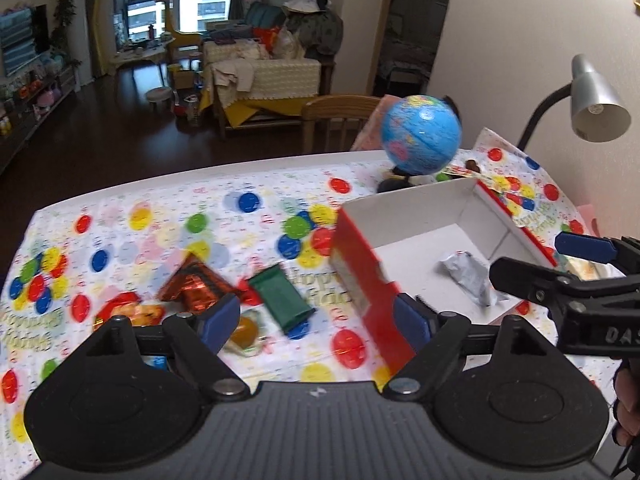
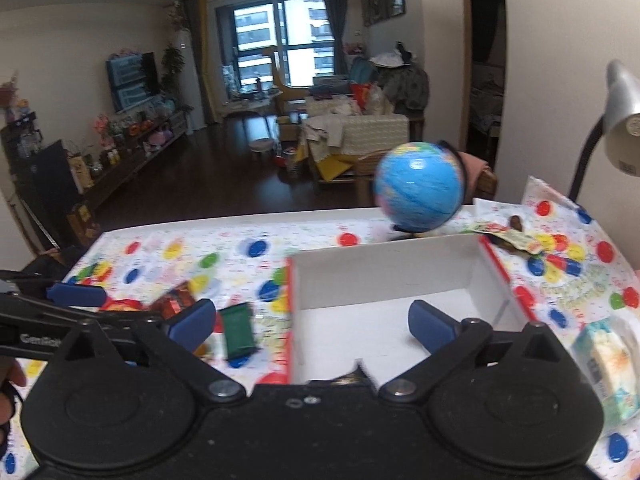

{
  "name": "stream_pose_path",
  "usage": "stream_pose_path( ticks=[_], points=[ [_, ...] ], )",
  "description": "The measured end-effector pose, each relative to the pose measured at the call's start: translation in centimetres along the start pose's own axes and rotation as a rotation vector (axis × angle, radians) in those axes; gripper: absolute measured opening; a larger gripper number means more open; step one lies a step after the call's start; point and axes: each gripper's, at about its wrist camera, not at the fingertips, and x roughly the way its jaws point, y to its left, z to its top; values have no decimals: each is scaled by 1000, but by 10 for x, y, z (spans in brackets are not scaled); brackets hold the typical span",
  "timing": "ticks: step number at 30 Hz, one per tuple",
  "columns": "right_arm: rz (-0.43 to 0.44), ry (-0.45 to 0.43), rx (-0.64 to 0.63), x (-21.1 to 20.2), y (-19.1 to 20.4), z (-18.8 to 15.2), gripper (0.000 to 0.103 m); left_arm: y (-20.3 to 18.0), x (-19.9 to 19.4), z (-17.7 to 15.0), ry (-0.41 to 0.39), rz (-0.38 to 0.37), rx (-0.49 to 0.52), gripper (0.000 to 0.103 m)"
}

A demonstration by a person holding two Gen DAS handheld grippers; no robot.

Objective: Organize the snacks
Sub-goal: 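Move both tools back over the remaining snacks on the tablecloth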

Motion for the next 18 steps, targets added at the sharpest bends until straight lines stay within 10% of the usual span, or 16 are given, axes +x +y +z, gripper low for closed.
stream_pose_path(
  ticks=[18],
  points=[
    [70,48,-52,29,95,-19,103,124,-29,-36,11,109,-119,84]
  ],
)
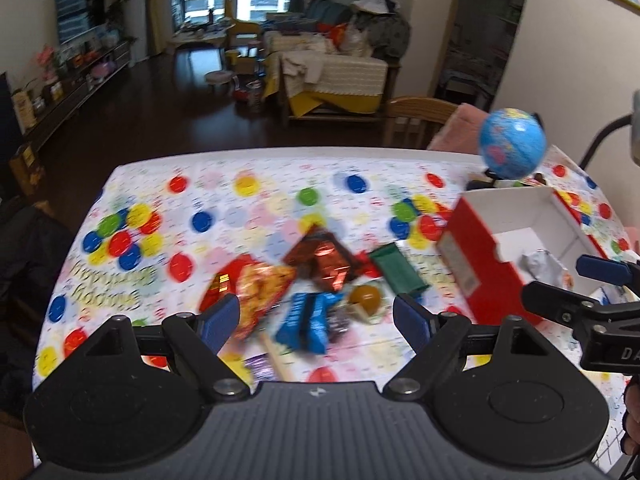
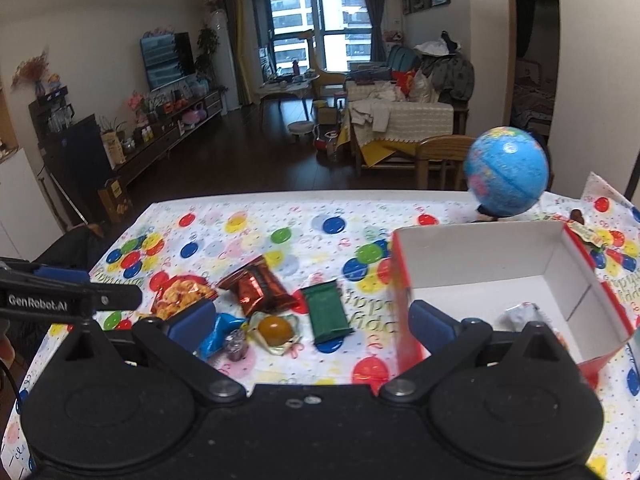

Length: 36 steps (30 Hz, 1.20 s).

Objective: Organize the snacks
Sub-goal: 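Move both tools back over the remaining snacks on the tablecloth, then grasp the red chip bag with the left tool while the right tool grasps the green bar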

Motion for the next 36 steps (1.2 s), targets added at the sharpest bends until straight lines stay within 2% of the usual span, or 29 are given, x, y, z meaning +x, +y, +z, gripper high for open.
stream_pose_path(
  ticks=[6,13,26,30,36],
  points=[
    [2,43,-17,23,19,-5,99,39,9,-4,21,38,-52,84],
    [5,96,-63,52,35,-12,93,61,32,-8,55,64,-63,84],
    [-60,164,-103,129,20,0,87,79,107,11,164,35,-84,84],
    [-66,199,-100,152,11,3,84,76,131,15,213,31,-47,84],
    [-81,244,-134,181,7,2,82,71,152,20,247,13,23,84]
  ],
)
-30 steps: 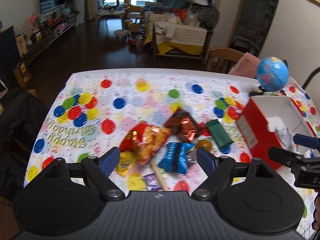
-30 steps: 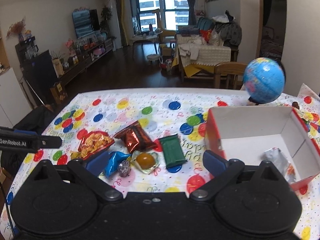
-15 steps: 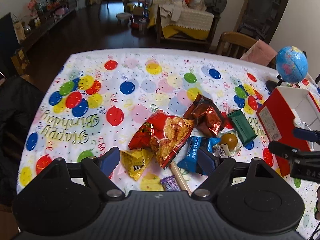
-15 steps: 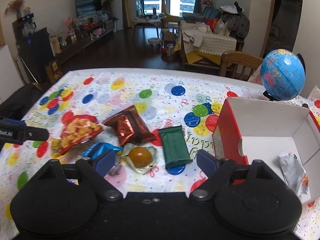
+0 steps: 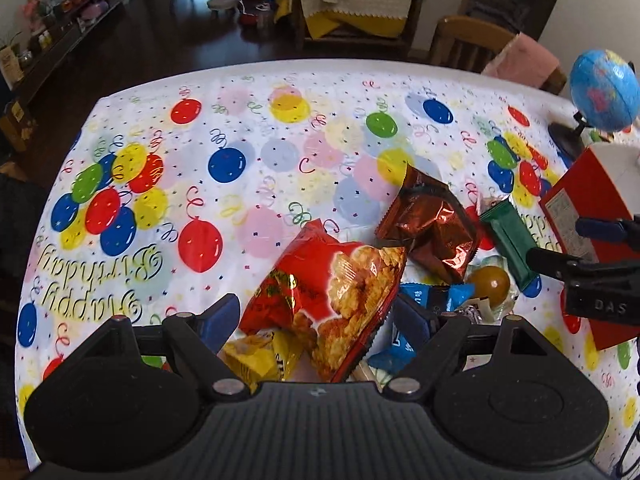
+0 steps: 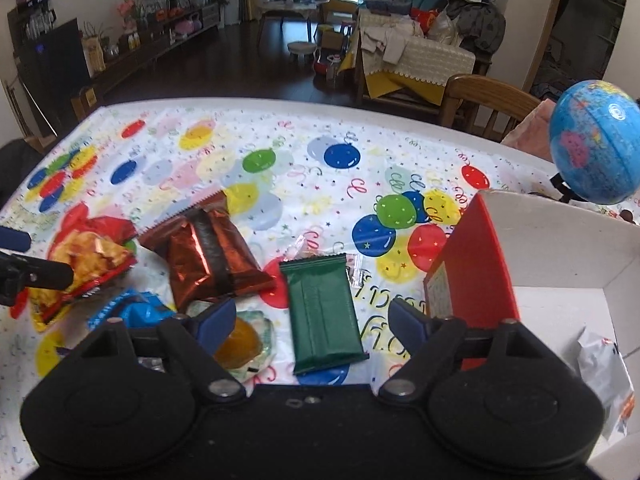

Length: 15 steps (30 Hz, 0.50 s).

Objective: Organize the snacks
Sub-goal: 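Grasp the red chip bag with the left tool while the right tool grasps the green bar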

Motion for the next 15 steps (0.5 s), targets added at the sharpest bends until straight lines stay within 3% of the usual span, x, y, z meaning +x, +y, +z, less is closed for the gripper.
stream_pose_path(
  ticks=[6,15],
  points=[
    [-15,41,-10,25,0,1,76,-4,14,5,28,-2,40,84],
    [-26,71,-10,45,-6,0,75,-5,27,5,44,-9,37,84]
  ],
)
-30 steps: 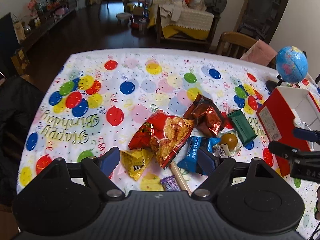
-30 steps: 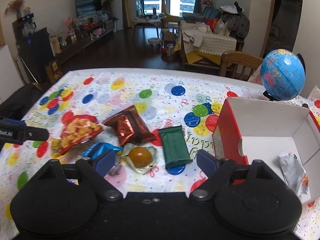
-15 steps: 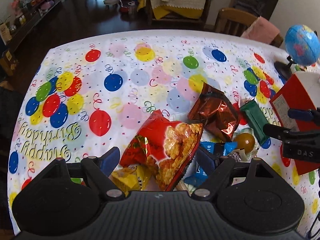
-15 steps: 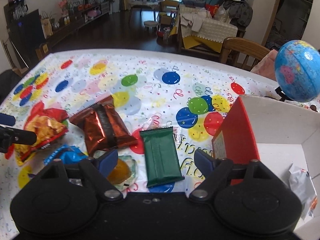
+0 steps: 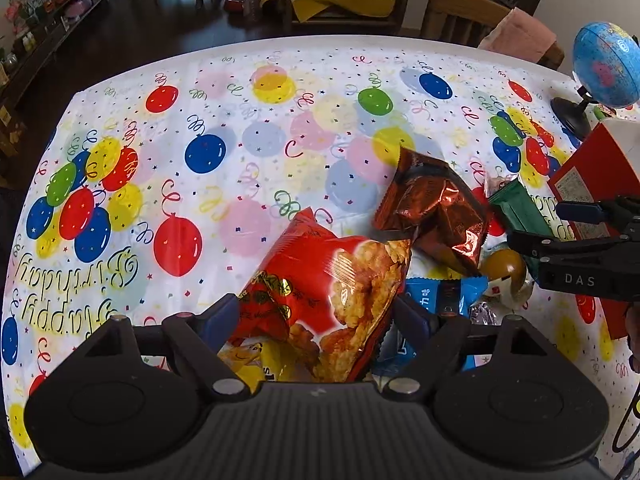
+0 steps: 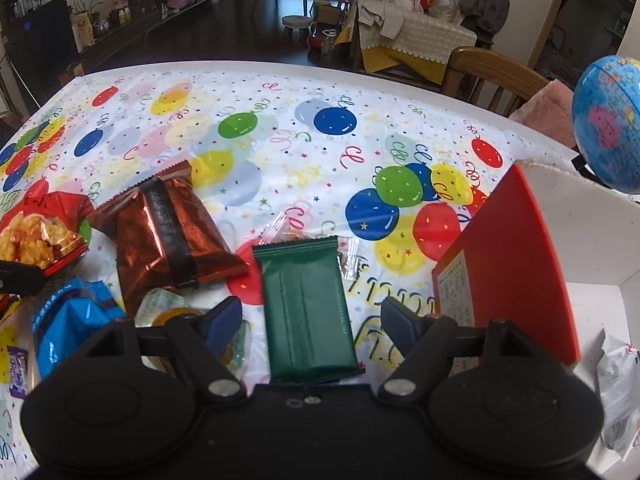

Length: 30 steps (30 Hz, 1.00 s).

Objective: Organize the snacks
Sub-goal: 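Grasp the red chip bag with the left tool while the right tool grasps the green bar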

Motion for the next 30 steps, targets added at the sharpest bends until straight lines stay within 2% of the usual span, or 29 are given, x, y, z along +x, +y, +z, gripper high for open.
stream_pose_path(
  ticks=[4,7,9,11,15,19,20,23,24,25,30],
  points=[
    [7,9,14,6,-4,0,72,4,-1,0,-9,-13,-24,84],
    [20,14,29,8,-6,0,66,9,-1,-1,-8,-33,-55,84],
    [34,20,40,10,-7,-1,56,13,-1,-2,-7,-46,-75,82],
    [37,20,47,10,-8,-1,54,16,-1,-3,-6,-58,-96,81],
    [30,19,49,10,-7,-2,45,17,-5,-4,-18,-58,-111,72],
    [12,14,45,7,-5,-3,44,15,-9,-5,-29,-48,-114,63],
    [7,13,51,6,-6,-4,44,15,-10,-5,-32,-53,-115,54],
    [-1,6,73,1,-9,-6,44,17,-12,-6,-36,-48,-123,52],
    [-2,6,82,-2,-11,-7,44,17,-13,-7,-40,-45,-124,41],
    [-1,4,90,-5,-12,-8,44,17,-14,-7,-42,-42,-124,37],
    [5,-20,116,-25,-14,-12,44,16,-18,-9,-47,-25,-119,33]
  ],
)
